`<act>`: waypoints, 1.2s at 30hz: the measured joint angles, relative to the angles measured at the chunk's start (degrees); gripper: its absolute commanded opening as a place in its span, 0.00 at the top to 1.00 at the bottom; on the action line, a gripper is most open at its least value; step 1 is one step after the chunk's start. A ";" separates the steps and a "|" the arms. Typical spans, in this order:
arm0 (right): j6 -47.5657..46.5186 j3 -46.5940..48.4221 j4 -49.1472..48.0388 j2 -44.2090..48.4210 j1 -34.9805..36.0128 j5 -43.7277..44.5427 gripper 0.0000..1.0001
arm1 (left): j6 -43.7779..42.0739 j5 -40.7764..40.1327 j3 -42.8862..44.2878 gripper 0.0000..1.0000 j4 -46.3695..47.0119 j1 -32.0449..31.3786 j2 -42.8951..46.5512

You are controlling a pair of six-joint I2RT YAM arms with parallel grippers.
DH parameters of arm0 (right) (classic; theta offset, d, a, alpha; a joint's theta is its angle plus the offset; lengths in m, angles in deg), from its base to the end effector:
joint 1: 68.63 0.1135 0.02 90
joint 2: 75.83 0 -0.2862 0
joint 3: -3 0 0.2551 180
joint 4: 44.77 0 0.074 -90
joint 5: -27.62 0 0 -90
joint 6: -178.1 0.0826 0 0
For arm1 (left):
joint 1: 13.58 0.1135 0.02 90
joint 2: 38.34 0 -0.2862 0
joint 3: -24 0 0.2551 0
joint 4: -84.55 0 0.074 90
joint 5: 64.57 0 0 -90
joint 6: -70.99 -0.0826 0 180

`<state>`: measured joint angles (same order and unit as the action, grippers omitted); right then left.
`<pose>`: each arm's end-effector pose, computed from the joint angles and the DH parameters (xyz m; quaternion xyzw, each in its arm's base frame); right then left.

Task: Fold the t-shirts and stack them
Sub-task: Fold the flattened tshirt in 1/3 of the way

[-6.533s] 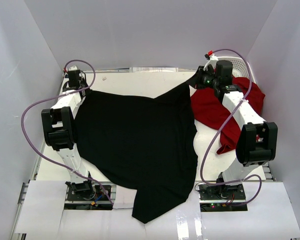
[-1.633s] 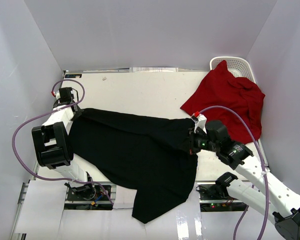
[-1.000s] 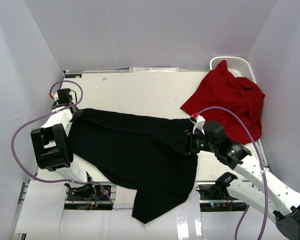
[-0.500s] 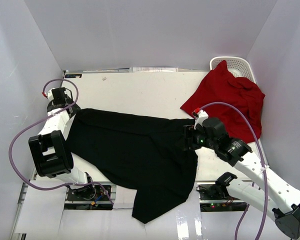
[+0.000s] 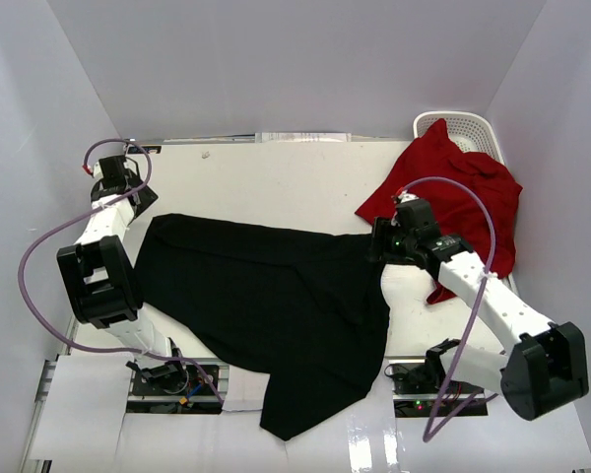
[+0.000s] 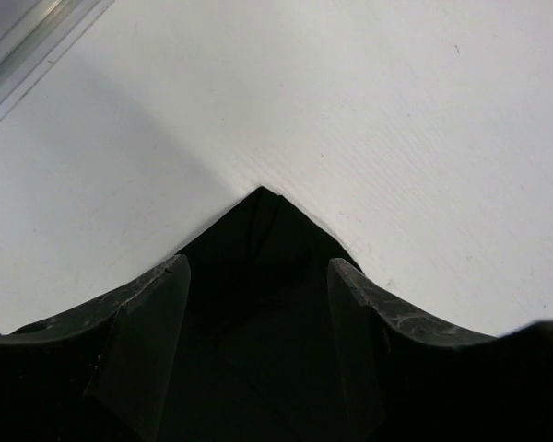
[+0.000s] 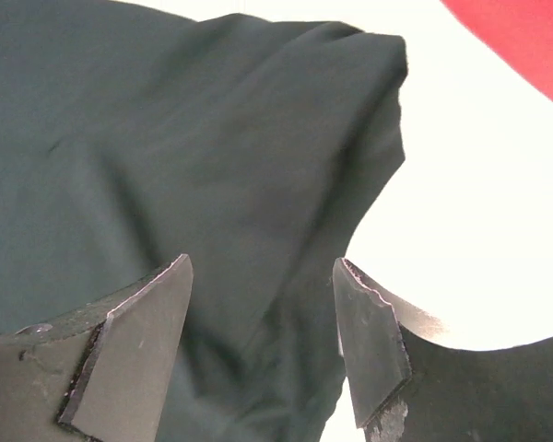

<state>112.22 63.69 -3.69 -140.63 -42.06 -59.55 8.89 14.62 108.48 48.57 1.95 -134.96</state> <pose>0.2369 0.1139 0.2432 -0.0103 0.9242 0.1425 0.3541 0.3870 0.1236 0.2286 -0.3753 0.8514 0.0491 0.3632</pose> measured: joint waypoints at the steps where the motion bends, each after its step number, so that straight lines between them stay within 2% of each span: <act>1: -0.46 0.00 -0.39 -0.79 -1.88 -0.42 0.32 | 0.00 0.42 0.55 0.28 -0.20 0.00 -0.55; 6: -2.43 1.95 -1.99 -6.51 -8.15 -3.39 0.32 | 0.00 2.08 4.42 0.29 -0.63 0.02 -5.99; 17: -3.74 5.46 -8.39 -20.26 -10.43 -7.76 0.32 | -0.70 4.87 10.56 0.32 -2.34 -0.31 -15.87; 25: -4.31 7.67 -11.39 -27.26 -12.92 -8.87 0.34 | -2.60 5.73 12.15 0.34 -3.04 -2.01 -19.80; 28: -4.87 8.68 -12.31 -29.42 -13.09 -9.09 0.46 | -3.52 5.53 12.31 0.35 -2.97 -2.82 -20.44; 29: -5.09 9.01 -12.57 -30.10 -13.09 -9.14 0.54 | -3.58 5.55 12.39 0.35 -2.99 -3.02 -20.44; 30: -5.16 9.29 -12.70 -30.58 -13.09 -9.25 0.69 | -3.85 5.55 12.46 0.36 -2.95 -3.13 -20.46; 33: -5.31 10.34 -12.81 -32.11 -13.05 -9.73 0.89 | -4.26 5.35 12.48 0.41 -2.75 -3.34 -20.83; 35: -5.33 10.91 -12.87 -32.98 -13.05 -10.08 0.92 | -4.48 5.29 12.50 0.47 -2.75 -3.37 -20.83; 36: -5.25 11.17 -12.87 -33.31 -13.05 -10.14 0.92 | -4.52 5.29 12.50 0.54 -2.78 -3.32 -20.83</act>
<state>106.97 74.86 -16.56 -173.94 -55.11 -69.69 4.37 19.91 120.98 45.80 -1.37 -155.79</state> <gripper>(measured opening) 0.096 0.548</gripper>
